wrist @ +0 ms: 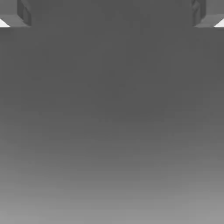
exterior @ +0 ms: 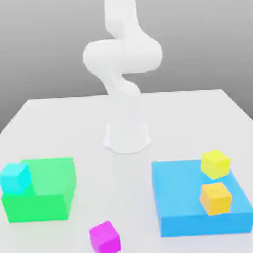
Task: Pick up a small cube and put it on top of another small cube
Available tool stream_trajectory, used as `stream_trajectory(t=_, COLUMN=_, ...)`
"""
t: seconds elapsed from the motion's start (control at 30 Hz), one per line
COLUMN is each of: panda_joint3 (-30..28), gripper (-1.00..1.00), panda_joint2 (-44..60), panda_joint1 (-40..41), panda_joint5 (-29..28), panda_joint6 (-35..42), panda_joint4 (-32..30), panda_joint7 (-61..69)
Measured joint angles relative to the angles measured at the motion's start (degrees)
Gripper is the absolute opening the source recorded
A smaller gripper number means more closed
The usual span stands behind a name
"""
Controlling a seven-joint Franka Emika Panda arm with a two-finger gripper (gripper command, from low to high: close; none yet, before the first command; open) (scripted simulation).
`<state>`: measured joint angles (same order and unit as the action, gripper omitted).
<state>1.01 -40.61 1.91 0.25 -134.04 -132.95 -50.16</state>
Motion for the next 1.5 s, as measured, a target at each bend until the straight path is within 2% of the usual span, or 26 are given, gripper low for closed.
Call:
stream_trajectory(t=0.43, panda_joint3=4.6, gripper=0.0, panda_joint2=27.3, panda_joint1=8.5, panda_joint5=-1.2, panda_joint6=-11.8, panda_joint4=-6.1, panda_joint7=-24.4)
stream_trajectory(t=0.8, panda_joint3=3.0, gripper=0.0, panda_joint2=50.2, panda_joint1=10.0, panda_joint5=-2.6, panda_joint6=-21.7, panda_joint4=-11.2, panda_joint7=-45.0)
stream_trajectory(t=0.97, panda_joint3=1.5, gripper=0.0, panda_joint2=60.5, panda_joint1=8.9, panda_joint5=-3.0, panda_joint6=-29.2, panda_joint4=-10.3, panda_joint7=-47.6)
stream_trajectory(t=1.0, panda_joint3=1.2, gripper=-1.0, panda_joint2=62.6, panda_joint1=8.6, panda_joint5=-3.2, panda_joint6=-30.8, panda_joint4=-9.9, panda_joint7=-47.8)
stream_trajectory(t=1.23, panda_joint3=1.1, gripper=-1.0, panda_joint2=63.1, panda_joint1=8.6, panda_joint5=-3.3, panda_joint6=-31.3, panda_joint4=-9.8, panda_joint7=-47.9)
stream_trajectory(t=1.4, panda_joint3=2.0, gripper=-1.0, panda_joint2=54.3, panda_joint1=9.3, panda_joint5=-2.2, panda_joint6=-24.2, panda_joint4=-11.5, panda_joint7=-47.0)
stream_trajectory(t=1.5, panda_joint3=-0.9, gripper=-1.0, panda_joint2=48.4, panda_joint1=12.8, panda_joint5=-1.8, panda_joint6=-18.7, panda_joint4=-11.9, panda_joint7=-43.8)
